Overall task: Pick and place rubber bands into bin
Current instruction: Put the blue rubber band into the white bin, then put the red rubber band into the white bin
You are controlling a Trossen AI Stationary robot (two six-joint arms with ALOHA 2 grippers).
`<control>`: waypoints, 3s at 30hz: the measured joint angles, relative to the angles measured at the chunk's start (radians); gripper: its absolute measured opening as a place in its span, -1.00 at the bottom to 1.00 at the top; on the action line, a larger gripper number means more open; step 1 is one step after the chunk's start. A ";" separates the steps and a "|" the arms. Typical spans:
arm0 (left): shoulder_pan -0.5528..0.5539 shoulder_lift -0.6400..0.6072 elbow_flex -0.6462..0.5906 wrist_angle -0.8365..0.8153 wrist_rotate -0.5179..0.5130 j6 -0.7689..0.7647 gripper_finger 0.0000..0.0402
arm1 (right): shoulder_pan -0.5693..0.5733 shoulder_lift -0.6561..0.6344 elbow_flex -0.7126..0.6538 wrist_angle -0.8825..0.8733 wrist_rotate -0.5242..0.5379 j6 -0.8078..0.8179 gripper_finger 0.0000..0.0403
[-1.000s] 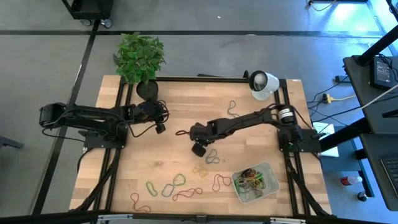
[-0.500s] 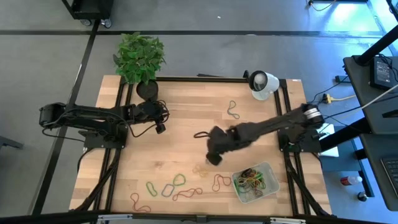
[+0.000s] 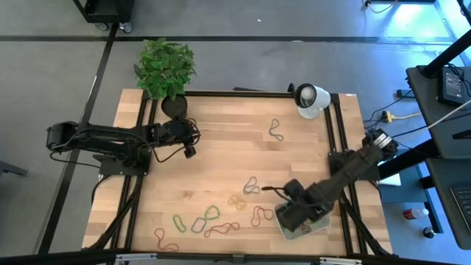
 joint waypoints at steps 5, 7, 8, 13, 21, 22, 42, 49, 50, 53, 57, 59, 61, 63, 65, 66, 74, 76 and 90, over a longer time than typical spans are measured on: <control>0.000 0.000 0.000 0.015 -0.001 0.000 -0.71 | 0.072 0.000 -0.100 0.040 -0.073 0.170 -1.00; 0.000 0.000 0.000 0.026 -0.001 0.000 -0.71 | 0.084 0.000 -0.157 0.093 -0.107 0.194 -1.00; 0.000 0.000 0.000 0.030 -0.001 -0.001 -0.71 | 0.087 0.000 -0.185 0.121 -0.109 0.200 -1.00; 0.000 0.000 0.000 0.053 -0.001 -0.001 -0.71 | 0.080 0.000 -0.333 0.322 -0.104 0.207 -0.97; 0.000 0.000 0.000 0.054 -0.002 0.000 -0.71 | 0.071 -0.005 -0.402 0.427 -0.104 0.206 -0.63; 0.000 0.000 0.000 0.056 -0.002 0.000 -0.71 | 0.072 -0.009 -0.396 0.419 -0.104 0.206 -0.58; -0.006 0.000 0.000 0.191 0.024 0.181 -0.71 | 0.061 -0.228 -0.287 0.040 0.208 -0.050 -0.12; -0.092 0.000 0.062 0.046 0.037 0.251 -0.71 | -0.005 -0.466 -0.521 0.243 0.542 -0.267 -0.45; -0.114 0.002 0.083 -0.014 0.011 0.249 -0.71 | -0.018 -0.501 -0.572 0.321 0.590 -0.321 -0.50; -0.192 0.015 0.157 -0.203 -0.085 0.212 -0.71 | -0.056 -0.588 -0.729 0.610 0.691 -0.518 -0.64; -0.287 0.052 0.240 -0.403 -0.131 0.093 -0.71 | -0.099 -0.647 -0.923 1.019 0.758 -0.774 -0.78; -0.331 0.081 0.279 -0.510 -0.130 -0.006 -0.71 | -0.113 -0.656 -0.996 1.202 0.761 -0.894 -0.83; -0.383 0.119 0.321 -0.636 -0.130 -0.120 -0.71 | -0.123 -0.658 -1.048 1.340 0.761 -1.006 -0.87; -0.437 0.165 0.367 -0.742 -0.130 -0.236 -0.71 | -0.129 -0.658 -1.077 1.424 0.763 -1.093 -0.90; -0.490 0.215 0.415 -0.835 -0.129 -0.351 -0.71 | -0.131 -0.658 -1.085 1.450 0.765 -1.145 -0.92; -0.517 0.242 0.440 -0.881 -0.121 -0.405 -0.71 | -0.130 -0.658 -1.085 1.450 0.764 -1.158 -0.92; -0.716 0.430 0.605 -1.105 0.006 -0.781 -0.71 | -0.130 -0.658 -1.085 1.448 0.761 -1.168 -0.93; -0.771 0.464 0.625 -1.119 0.037 -0.847 -0.71 | -0.130 -0.658 -1.085 1.448 0.757 -1.153 -0.93; -1.100 0.585 0.746 -1.091 0.312 -1.529 -0.71 | -0.023 -0.657 -1.085 1.463 0.706 -1.188 -0.93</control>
